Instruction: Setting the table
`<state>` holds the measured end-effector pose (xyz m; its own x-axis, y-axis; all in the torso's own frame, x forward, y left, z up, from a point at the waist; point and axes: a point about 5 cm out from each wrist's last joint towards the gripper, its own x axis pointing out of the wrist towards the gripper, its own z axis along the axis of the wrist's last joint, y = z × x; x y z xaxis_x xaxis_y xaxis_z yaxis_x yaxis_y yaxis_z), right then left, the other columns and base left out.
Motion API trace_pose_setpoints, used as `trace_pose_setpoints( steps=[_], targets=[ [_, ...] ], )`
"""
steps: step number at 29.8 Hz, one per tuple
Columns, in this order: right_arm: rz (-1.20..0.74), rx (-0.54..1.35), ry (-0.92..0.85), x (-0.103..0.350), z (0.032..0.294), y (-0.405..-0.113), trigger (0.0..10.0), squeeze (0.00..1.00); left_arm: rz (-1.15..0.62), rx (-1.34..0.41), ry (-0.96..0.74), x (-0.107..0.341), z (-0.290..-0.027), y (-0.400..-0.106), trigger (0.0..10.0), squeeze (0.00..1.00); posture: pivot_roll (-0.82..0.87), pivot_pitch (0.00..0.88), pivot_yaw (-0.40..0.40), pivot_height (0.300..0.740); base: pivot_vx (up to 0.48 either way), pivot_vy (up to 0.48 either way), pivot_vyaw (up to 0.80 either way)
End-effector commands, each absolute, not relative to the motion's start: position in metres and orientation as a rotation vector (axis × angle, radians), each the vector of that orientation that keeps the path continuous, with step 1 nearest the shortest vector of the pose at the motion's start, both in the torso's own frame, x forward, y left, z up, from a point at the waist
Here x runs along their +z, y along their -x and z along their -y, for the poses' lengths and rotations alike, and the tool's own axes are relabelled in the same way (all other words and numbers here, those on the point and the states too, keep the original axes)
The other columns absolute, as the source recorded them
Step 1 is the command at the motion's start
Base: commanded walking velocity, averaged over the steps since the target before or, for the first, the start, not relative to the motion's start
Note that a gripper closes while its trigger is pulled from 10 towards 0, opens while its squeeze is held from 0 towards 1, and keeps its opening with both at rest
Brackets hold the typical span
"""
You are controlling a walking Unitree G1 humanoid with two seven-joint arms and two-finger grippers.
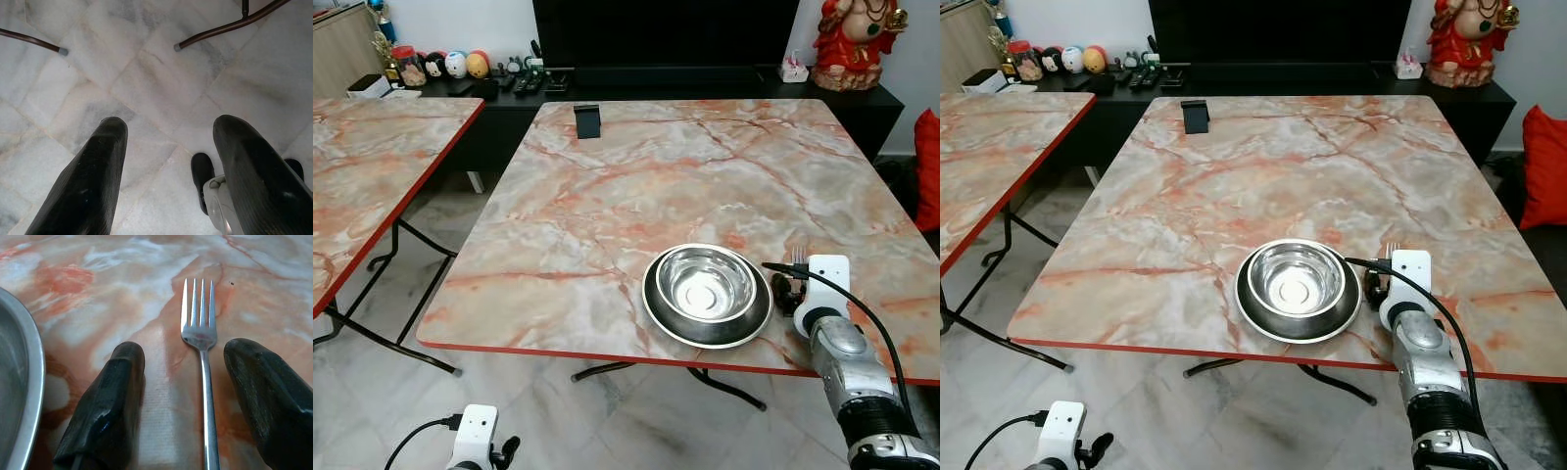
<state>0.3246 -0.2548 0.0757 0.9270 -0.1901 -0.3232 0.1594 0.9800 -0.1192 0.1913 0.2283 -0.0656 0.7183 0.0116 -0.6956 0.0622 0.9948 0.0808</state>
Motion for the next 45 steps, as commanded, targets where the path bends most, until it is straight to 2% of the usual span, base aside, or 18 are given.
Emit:
trace_pose_setpoints(
  steps=[1,7,13,18,24,30,45],
  targets=[
    [-0.297,-0.180,0.097,0.088,0.255,-0.331,10.0,0.00,-0.788,-0.036,-0.104,-0.067,-0.227,-0.189,10.0,0.00,0.00,0.000,0.059,0.740,0.000,0.000,0.00],
    [-0.257,-0.182,0.078,0.096,0.254,-0.334,10.0,0.00,-0.787,-0.037,-0.104,-0.067,-0.227,-0.190,10.0,0.00,0.00,0.000,0.061,0.740,0.000,0.000,0.00],
    [-0.118,-0.155,0.049,0.117,0.250,-0.341,10.0,0.00,-0.786,-0.034,-0.105,-0.067,-0.227,-0.190,10.0,0.00,0.00,0.000,0.060,0.740,0.000,0.000,0.00],
    [-0.092,-0.180,0.061,0.125,0.256,-0.343,10.0,0.00,-0.785,-0.032,-0.106,-0.067,-0.227,-0.190,10.0,0.00,0.00,0.000,0.061,0.740,0.000,0.000,0.00],
    [-0.171,-0.282,0.108,0.123,0.284,-0.340,10.0,0.00,-0.783,-0.029,-0.102,-0.067,-0.227,-0.191,10.0,0.00,-0.01,0.000,0.058,0.740,0.000,0.000,0.00],
    [-0.251,-0.331,0.122,0.118,0.300,-0.336,10.0,0.00,-0.784,-0.028,-0.100,-0.067,-0.227,-0.191,10.0,0.00,-0.01,0.000,0.055,0.740,0.000,0.000,0.00],
    [-0.386,-0.318,0.121,0.104,0.307,-0.330,10.0,0.00,-0.785,-0.035,-0.094,-0.067,-0.227,-0.191,10.0,0.00,-0.01,0.000,0.055,0.740,0.000,0.000,0.00]
  ],
)
